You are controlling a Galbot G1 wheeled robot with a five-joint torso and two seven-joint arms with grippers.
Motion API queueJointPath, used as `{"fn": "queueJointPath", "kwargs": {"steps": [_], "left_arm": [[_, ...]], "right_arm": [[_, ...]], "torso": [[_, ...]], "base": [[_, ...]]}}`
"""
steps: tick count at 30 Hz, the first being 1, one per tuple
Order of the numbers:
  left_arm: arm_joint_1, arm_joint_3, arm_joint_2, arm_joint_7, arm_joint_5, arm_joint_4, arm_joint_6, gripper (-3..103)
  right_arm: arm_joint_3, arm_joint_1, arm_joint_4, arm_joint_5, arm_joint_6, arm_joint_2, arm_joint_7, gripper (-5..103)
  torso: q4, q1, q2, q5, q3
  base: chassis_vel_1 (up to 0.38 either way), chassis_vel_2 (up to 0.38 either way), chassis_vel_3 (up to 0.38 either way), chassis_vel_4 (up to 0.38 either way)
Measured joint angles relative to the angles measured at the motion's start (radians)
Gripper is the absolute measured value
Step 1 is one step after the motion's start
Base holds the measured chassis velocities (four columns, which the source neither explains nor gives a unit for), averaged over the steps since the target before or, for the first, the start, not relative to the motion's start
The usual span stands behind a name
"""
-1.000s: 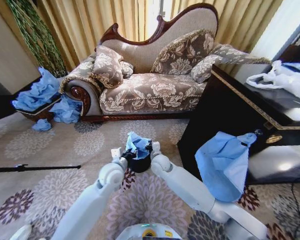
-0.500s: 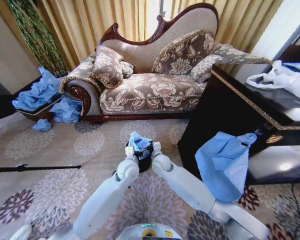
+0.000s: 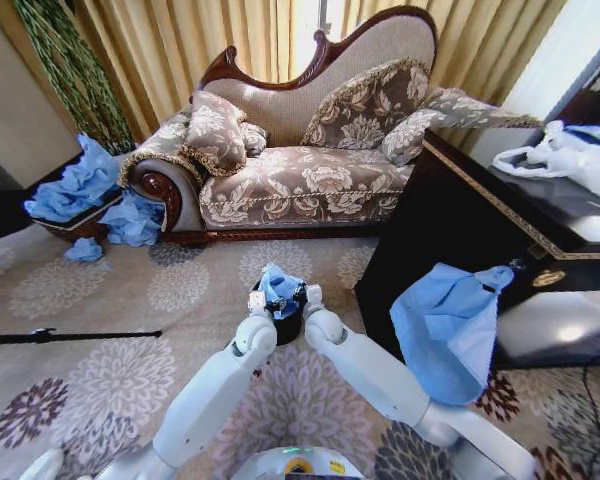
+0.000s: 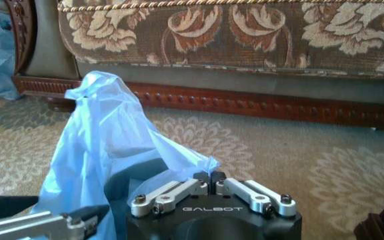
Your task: Place a garbage bag over the trash bin.
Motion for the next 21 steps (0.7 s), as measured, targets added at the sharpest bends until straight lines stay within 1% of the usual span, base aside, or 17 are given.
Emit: {"fn": "queueJointPath", "kwargs": {"steps": [1,2,5,6,7,9,10,11,13,14,16,17,19,21], "left_arm": [[0.0,-0.002,-0.001,0.0,0.0,0.001,-0.001,70],[0.0,-0.002,-0.001,0.0,0.0,0.001,-0.001,70],[0.004,-0.008,-0.001,0.0,0.0,0.001,-0.003,53],[0.004,-0.008,-0.001,0.0,0.0,0.001,-0.003,53],[0.005,-0.01,-0.001,0.0,-0.001,0.001,-0.003,48],[0.006,-0.011,-0.001,0.0,-0.001,0.001,-0.004,48],[0.007,-0.013,0.0,0.0,-0.002,0.001,-0.005,37],[0.008,-0.014,0.0,0.0,-0.002,0.001,-0.006,37],[0.01,-0.017,0.001,0.001,-0.004,0.004,-0.009,26],[0.01,-0.017,0.001,0.001,-0.004,0.004,-0.009,26],[0.011,-0.021,0.002,0.001,-0.004,0.01,-0.012,15],[0.011,-0.021,0.002,0.001,-0.004,0.01,-0.012,15],[0.014,-0.026,0.004,0.002,-0.004,0.015,-0.017,5],[0.018,-0.036,0.006,0.004,-0.004,0.019,-0.02,1]], "right_arm": [[0.0,0.0,-0.002,-0.001,0.0,0.0,-0.001,0],[0.0,0.0,-0.002,-0.001,0.0,0.0,-0.001,0],[0.0,-0.001,-0.002,-0.003,0.001,-0.002,-0.002,0],[0.0,-0.001,-0.002,-0.003,0.001,-0.002,-0.002,0],[0.0,-0.001,-0.002,-0.003,0.001,-0.002,-0.002,0],[0.0,-0.001,-0.002,-0.003,0.001,-0.003,-0.002,0],[0.0,-0.001,-0.002,-0.003,0.001,-0.004,-0.002,0],[0.0,-0.001,-0.001,-0.003,0.002,-0.004,-0.002,0],[0.0,0.0,0.003,-0.002,0.002,-0.005,-0.001,0],[0.0,0.0,0.003,-0.002,0.002,-0.005,-0.001,0],[0.0,0.001,0.007,-0.001,0.002,-0.008,0.0,0],[0.0,0.001,0.007,-0.001,0.002,-0.008,0.0,0],[0.0,-0.001,0.012,0.0,0.002,-0.013,0.001,0],[0.0,-0.003,0.015,0.0,0.002,-0.016,0.002,0]], "torso": [[0.0,0.0,0.0,0.0,0.0],[0.0,0.0,0.0,0.0,0.0],[0.0,0.0,0.0,0.0,0.0],[0.0,0.0,0.0,0.0,0.0],[0.0,0.0,0.0,0.0,0.0],[0.0,0.0,0.0,0.0,0.0],[0.0,0.0,0.0,0.0,0.0],[0.0,0.0,0.0,0.0,0.0],[0.0,0.0,0.0,0.0,0.0],[0.0,0.0,0.0,0.0,0.0],[0.0,0.0,0.0,0.0,0.0],[0.0,0.0,0.0,0.0,0.0],[0.0,0.0,0.0,-0.0001,0.0],[0.0,0.0,0.0,0.0,0.0]], "base": [[0.0,0.0,0.0,0.0],[0.0,0.0,0.0,0.0],[0.0,0.0,0.0,0.0],[0.0,0.0,0.0,0.0],[0.0,0.0,0.0,0.0],[0.0,0.0,0.0,0.0],[0.0,0.0,0.0,0.0],[0.0,0.0,0.0,0.0],[0.0,0.0,0.0,0.0],[0.0,0.0,0.0,0.0],[0.0,0.0,0.0,0.0],[0.0,0.0,0.0,0.0],[0.0,0.0,0.0,0.0],[0.0,0.0,0.0,0.0]]}}
